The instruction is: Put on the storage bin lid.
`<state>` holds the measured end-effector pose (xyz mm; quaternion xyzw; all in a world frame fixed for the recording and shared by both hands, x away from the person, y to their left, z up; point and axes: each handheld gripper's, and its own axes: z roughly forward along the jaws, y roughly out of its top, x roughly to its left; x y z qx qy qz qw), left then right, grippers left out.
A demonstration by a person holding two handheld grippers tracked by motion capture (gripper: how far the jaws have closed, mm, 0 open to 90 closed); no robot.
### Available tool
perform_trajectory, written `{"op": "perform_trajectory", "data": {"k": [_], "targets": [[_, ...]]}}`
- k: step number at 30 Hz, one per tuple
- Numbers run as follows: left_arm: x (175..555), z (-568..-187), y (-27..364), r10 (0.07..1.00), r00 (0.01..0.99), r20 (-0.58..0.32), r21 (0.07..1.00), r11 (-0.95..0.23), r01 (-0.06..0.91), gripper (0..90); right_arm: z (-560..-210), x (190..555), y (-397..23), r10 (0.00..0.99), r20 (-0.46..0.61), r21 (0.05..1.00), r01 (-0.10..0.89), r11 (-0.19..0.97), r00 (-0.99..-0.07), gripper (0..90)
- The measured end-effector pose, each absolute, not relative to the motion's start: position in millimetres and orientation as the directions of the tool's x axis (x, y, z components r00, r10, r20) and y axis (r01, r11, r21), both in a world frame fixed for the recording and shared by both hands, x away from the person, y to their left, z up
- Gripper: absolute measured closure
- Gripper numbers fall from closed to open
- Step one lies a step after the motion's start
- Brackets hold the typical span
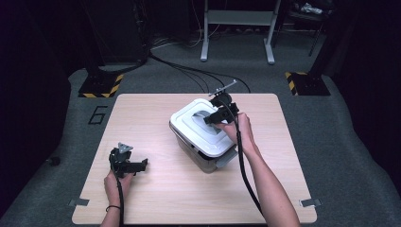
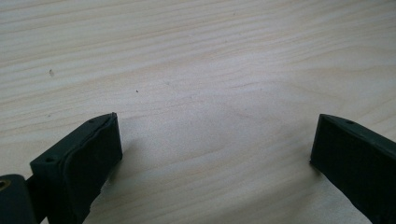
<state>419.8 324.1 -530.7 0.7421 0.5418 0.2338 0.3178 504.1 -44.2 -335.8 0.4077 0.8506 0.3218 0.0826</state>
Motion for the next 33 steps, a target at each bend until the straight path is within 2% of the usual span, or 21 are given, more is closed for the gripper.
{"op": "perform_trajectory", "data": {"k": [11,21,23,24,26,27,28,30,31,32,33], "targets": [[420,-531,324,0.953,0.303,0.003,0.723,-0.212,0.657,1.6,-339,506,-27,0.757,0.099,0.591,0.65,0.478,-0.646,66.3],[420,-531,324,0.953,0.304,0.003,0.725,-0.211,0.656,1.6,-340,508,-28,0.764,0.087,0.583,0.655,0.481,-0.639,65.1],[420,-531,324,0.953,0.304,0.003,0.725,-0.211,0.656,1.7,-341,508,-27,0.765,0.069,0.575,0.652,0.495,-0.641,59.6],[420,-531,324,0.953,0.304,0.003,0.725,-0.211,0.656,1.7,-341,508,-27,0.767,0.069,0.572,0.655,0.494,-0.638,53.9],[420,-531,324,0.953,0.304,0.003,0.725,-0.211,0.656,1.7,-342,508,-28,0.766,0.067,0.573,0.654,0.494,-0.639,52.2],[420,-531,324,0.953,0.304,0.002,0.725,-0.211,0.656,1.7,-342,507,-29,0.763,0.065,0.582,0.645,0.495,-0.643,43.1],[420,-531,324,0.953,0.304,0.003,0.725,-0.212,0.656,1.6,-341,507,-30,0.763,0.061,0.588,0.641,0.493,-0.644,37.9],[420,-531,324,0.953,0.303,0.003,0.725,-0.211,0.656,1.7,-340,506,-31,0.765,0.06,0.59,0.641,0.491,-0.641,34.4],[420,-531,324,0.953,0.304,0.003,0.725,-0.211,0.656,1.6,-337,502,-34,0.766,0.047,0.6,0.632,0.491,-0.641,22.7],[420,-531,324,0.953,0.304,0.003,0.725,-0.211,0.656,1.7,-337,502,-34,0.766,0.047,0.6,0.632,0.491,-0.641,22.7],[420,-531,324,0.953,0.304,0.003,0.724,-0.211,0.656,1.6,-334,499,-37,0.762,0.033,0.611,0.616,0.497,-0.647,15.9]]}}
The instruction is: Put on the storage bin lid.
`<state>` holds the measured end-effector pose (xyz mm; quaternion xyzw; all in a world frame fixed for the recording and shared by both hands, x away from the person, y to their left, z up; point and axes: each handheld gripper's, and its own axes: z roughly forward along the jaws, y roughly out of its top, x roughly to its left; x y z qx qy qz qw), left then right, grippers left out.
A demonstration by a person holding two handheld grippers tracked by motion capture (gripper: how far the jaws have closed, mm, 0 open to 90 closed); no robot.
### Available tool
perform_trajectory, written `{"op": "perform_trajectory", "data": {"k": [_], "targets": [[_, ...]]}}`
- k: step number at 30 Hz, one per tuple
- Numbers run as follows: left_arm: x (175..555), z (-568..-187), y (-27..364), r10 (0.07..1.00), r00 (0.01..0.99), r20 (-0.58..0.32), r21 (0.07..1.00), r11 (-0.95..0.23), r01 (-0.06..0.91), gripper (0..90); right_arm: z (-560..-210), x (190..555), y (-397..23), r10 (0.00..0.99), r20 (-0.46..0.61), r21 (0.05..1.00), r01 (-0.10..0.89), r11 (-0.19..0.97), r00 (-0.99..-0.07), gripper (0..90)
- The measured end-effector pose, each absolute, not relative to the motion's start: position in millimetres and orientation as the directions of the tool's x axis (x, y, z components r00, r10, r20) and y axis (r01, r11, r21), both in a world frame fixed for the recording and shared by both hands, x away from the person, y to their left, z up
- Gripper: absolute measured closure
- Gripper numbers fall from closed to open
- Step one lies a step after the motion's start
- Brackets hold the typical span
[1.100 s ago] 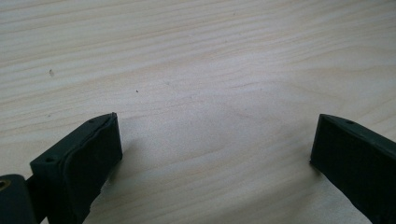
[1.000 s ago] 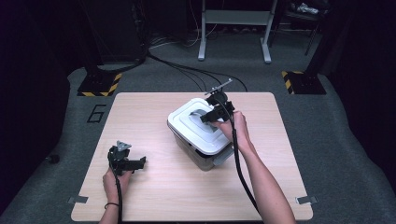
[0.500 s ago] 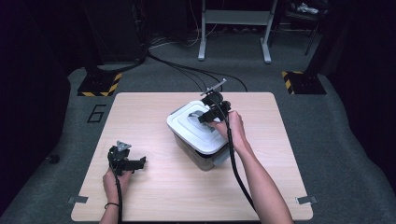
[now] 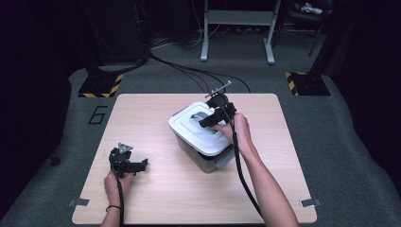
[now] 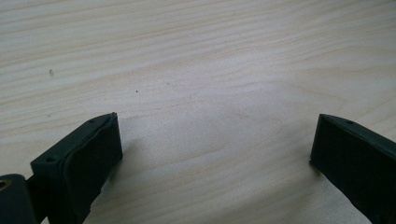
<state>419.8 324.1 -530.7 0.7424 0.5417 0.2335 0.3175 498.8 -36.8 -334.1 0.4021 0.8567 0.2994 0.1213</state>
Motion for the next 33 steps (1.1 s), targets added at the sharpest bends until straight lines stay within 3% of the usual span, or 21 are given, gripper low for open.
{"op": "perform_trajectory", "data": {"k": [7,20,33], "targets": [[420,-530,324,0.953,0.303,0.002,0.722,-0.211,0.658,1.7,-325,485,-54,0.763,0.025,0.656,0.587,0.475,-0.646,6.9],[420,-531,324,0.953,0.304,0.004,0.723,-0.213,0.657,1.8,-318,456,-87,0.78,-0.014,0.697,0.553,0.456,-0.625,3.3],[420,-531,324,0.953,0.304,0.003,0.723,-0.212,0.657,1.8,-337,419,-123,0.799,-0.06,0.707,0.54,0.457,-0.598,3.1]]}}
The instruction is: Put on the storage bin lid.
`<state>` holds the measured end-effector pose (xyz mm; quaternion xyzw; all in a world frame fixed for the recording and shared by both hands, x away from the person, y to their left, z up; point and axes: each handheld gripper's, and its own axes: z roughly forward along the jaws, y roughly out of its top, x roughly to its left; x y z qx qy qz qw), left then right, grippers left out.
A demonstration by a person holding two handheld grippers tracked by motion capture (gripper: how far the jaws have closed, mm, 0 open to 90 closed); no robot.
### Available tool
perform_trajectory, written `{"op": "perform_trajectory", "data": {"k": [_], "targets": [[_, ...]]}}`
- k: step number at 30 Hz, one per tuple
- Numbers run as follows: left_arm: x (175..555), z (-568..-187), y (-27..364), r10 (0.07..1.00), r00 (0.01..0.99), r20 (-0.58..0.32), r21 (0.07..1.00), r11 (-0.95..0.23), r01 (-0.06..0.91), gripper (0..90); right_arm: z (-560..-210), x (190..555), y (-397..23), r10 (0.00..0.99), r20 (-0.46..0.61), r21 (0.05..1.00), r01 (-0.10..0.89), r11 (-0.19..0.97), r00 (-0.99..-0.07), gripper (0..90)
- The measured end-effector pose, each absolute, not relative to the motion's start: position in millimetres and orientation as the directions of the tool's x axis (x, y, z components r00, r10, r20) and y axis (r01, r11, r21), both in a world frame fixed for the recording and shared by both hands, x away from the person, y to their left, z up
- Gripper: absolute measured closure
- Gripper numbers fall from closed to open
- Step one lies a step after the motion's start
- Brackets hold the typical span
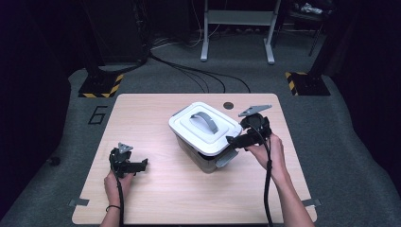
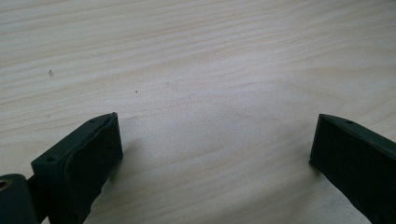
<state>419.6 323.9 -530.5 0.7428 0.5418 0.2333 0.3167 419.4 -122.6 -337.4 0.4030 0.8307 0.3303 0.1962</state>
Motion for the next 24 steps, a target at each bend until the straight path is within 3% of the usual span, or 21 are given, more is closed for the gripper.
{"op": "perform_trajectory", "data": {"k": [17,24], "targets": [[420,-531,324,0.953,0.304,0.003,0.723,-0.212,0.657,1.8,-406,382,-157,0.828,-0.041,0.691,0.582,0.428,-0.56,0.0],[420,-531,324,0.953,0.304,0.003,0.723,-0.212,0.657,1.8,-467,372,-162,0.842,-0.036,0.67,0.612,0.42,-0.539,0.0]]}}
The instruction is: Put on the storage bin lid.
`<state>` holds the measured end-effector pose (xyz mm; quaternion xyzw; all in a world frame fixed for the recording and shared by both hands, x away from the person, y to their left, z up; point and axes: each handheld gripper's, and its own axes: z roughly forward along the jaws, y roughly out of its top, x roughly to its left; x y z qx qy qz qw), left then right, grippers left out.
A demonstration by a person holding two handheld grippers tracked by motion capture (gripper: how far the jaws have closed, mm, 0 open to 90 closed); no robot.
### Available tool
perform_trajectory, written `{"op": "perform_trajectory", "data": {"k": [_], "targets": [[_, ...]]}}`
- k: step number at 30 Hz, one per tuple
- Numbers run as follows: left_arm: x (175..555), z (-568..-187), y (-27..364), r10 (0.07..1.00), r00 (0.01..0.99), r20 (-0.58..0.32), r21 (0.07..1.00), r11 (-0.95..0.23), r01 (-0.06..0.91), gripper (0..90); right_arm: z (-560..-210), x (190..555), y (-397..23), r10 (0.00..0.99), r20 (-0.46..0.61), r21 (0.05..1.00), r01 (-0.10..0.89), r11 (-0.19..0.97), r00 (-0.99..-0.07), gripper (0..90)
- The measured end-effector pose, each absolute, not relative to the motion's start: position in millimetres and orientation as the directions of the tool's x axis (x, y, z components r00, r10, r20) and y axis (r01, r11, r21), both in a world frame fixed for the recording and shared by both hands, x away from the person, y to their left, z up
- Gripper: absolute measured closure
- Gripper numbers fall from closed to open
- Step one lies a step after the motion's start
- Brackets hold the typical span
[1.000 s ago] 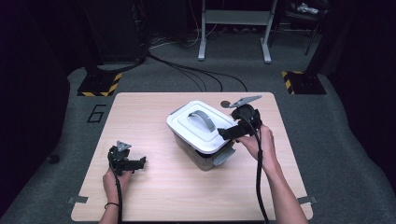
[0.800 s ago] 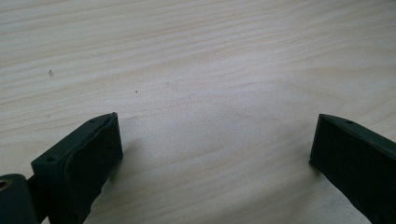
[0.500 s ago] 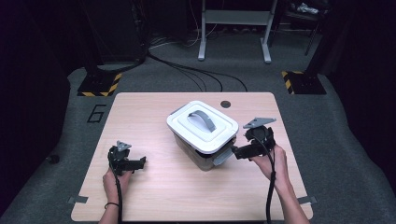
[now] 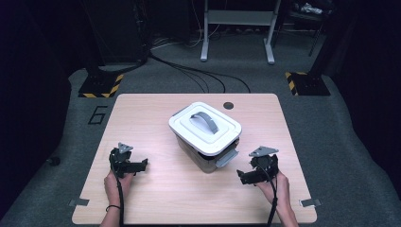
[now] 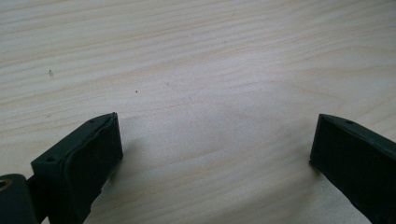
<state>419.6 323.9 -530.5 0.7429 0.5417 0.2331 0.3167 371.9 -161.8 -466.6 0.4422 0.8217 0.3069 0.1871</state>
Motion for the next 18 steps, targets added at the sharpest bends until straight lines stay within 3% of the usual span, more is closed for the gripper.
{"op": "perform_trajectory", "data": {"k": [8,18], "targets": [[420,-531,324,0.952,0.306,-0.001,0.723,-0.211,0.658,1.8,-520,373,-179,0.883,-0.024,0.683,0.637,0.357,-0.468,0.0],[420,-531,324,0.952,0.306,0.0,0.724,-0.211,0.657,1.8,-529,376,-190,0.88,-0.005,0.717,0.612,0.334,-0.475,0.0]]}}
